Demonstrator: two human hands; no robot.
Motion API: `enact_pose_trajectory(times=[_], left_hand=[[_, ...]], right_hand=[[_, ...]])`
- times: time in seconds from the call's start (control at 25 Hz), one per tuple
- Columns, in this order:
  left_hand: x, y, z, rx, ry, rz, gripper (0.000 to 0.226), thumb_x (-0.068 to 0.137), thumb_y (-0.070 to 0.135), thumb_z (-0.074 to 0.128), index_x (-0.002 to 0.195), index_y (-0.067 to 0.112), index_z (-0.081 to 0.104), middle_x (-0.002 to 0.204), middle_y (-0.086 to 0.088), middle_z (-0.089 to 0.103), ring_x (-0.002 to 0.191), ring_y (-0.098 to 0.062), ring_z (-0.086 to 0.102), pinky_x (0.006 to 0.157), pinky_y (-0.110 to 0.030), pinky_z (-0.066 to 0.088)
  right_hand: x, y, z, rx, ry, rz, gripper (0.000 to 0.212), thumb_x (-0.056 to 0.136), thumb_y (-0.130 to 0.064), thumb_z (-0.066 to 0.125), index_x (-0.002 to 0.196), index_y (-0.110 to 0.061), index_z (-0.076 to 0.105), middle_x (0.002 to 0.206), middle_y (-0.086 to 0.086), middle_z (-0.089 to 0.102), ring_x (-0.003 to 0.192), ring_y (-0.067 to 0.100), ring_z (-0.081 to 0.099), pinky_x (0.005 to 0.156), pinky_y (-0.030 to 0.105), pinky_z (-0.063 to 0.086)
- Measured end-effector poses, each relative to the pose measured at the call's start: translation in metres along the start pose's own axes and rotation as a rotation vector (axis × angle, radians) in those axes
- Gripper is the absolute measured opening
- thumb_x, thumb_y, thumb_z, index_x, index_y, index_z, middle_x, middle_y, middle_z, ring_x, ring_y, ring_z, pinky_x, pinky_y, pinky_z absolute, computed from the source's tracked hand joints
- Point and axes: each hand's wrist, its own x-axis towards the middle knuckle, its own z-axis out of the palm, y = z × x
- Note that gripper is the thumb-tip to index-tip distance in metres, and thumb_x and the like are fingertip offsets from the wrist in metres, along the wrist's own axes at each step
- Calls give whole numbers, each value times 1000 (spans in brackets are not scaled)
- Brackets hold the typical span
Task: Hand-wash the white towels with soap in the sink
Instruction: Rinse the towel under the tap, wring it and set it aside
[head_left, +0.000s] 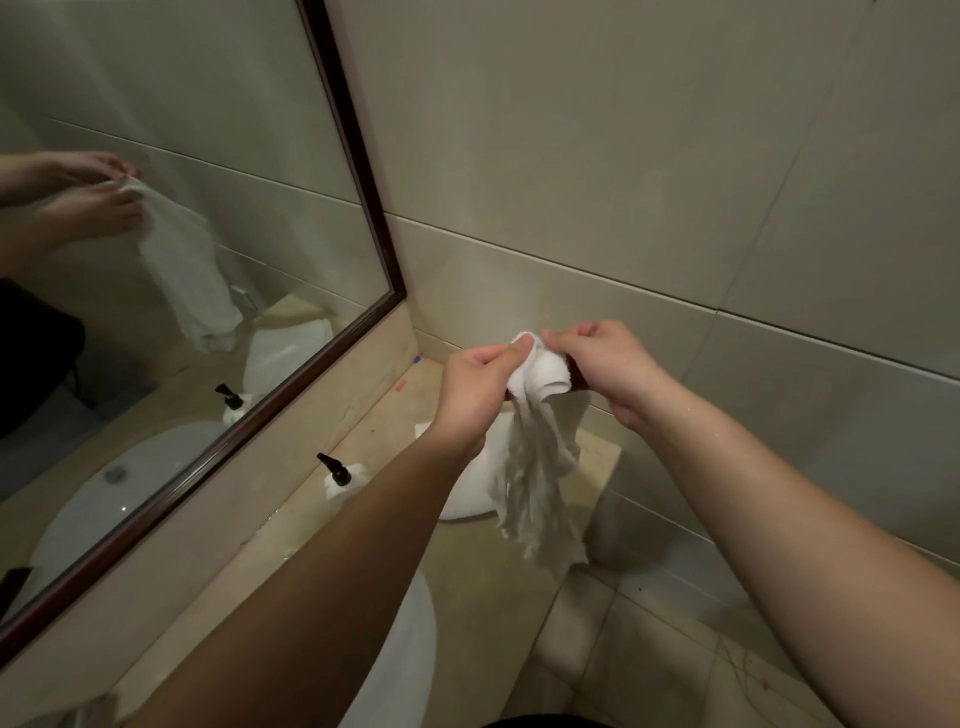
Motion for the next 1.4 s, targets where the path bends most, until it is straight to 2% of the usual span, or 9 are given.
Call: enact_pose_trajectory(times=[0.16, 0.36, 0.56, 0.64, 0.72, 0.84, 1.08, 1.2, 1.4], left_hand=[[-12, 3, -3, 113, -150, 81, 38, 76, 27, 85, 99, 0, 71, 87, -8, 73, 76, -13, 64, 70, -27, 51], [-6, 5, -19, 185, -140, 192, 27, 86, 28, 64, 102, 7, 71, 97, -22, 71, 87, -23, 65, 84, -46, 52], [7, 13, -17, -73, 25, -54, 35, 75, 25, 54, 100, 4, 67, 117, -23, 67, 116, -36, 61, 106, -52, 45], [9, 15, -15, -217, 24, -159, 31, 85, 19, 51, 106, 0, 64, 120, -26, 66, 113, -36, 64, 101, -48, 49], [9, 20, -14, -294, -10, -191, 30, 92, 13, 43, 108, -4, 63, 112, -25, 69, 102, -32, 67, 91, -42, 53], [16, 21, -16, -355, 5, -185, 29, 93, 11, 42, 107, -4, 61, 99, -20, 69, 95, -29, 67, 89, -39, 52], [29, 10, -25, -393, 44, -188, 47, 90, 15, 43, 125, -13, 55, 121, -28, 63, 118, -37, 62, 107, -47, 44], [29, 12, -32, -275, 26, -148, 54, 82, 25, 57, 123, -10, 57, 113, -24, 62, 107, -34, 62, 95, -44, 50], [28, 24, -54, 61, 52, -15, 31, 102, 23, 53, 120, 0, 63, 103, -11, 69, 89, -19, 66, 76, -27, 52]], right_hand=[[-13, -7, 7, 80, -65, 18, 23, 94, -14, 58, 88, 7, 66, 71, 15, 60, 62, 22, 55, 60, 29, 46], [-23, -20, 1, -16, -144, -60, 26, 98, -21, 51, 89, -8, 73, 64, -13, 67, 61, 7, 54, 73, 27, 47], [-12, -6, -6, -28, -83, -206, 25, 98, -18, 52, 90, -17, 75, 94, -1, 71, 83, 7, 55, 78, 24, 42], [1, 15, -17, -74, -10, -218, 12, 95, -19, 61, 104, -17, 68, 107, -3, 64, 100, 8, 55, 86, 22, 41], [13, 40, -31, -222, -140, -174, 36, 91, -30, 69, 124, -20, 60, 122, -8, 59, 115, 7, 53, 96, 22, 40], [20, 65, -46, -290, -278, -161, 45, 83, -30, 78, 124, -26, 61, 122, -9, 65, 114, 6, 59, 103, 29, 45], [27, 82, -41, -323, -206, -300, 21, 83, -13, 77, 99, -18, 65, 93, -1, 66, 88, 14, 60, 74, 24, 50], [39, 69, -47, -353, -232, -338, 12, 91, -9, 68, 91, -19, 62, 84, 0, 63, 80, 20, 59, 61, 25, 51], [53, 29, -52, -379, -112, -520, 14, 94, -18, 62, 86, -27, 59, 73, -10, 58, 63, 10, 49, 62, 30, 40]])
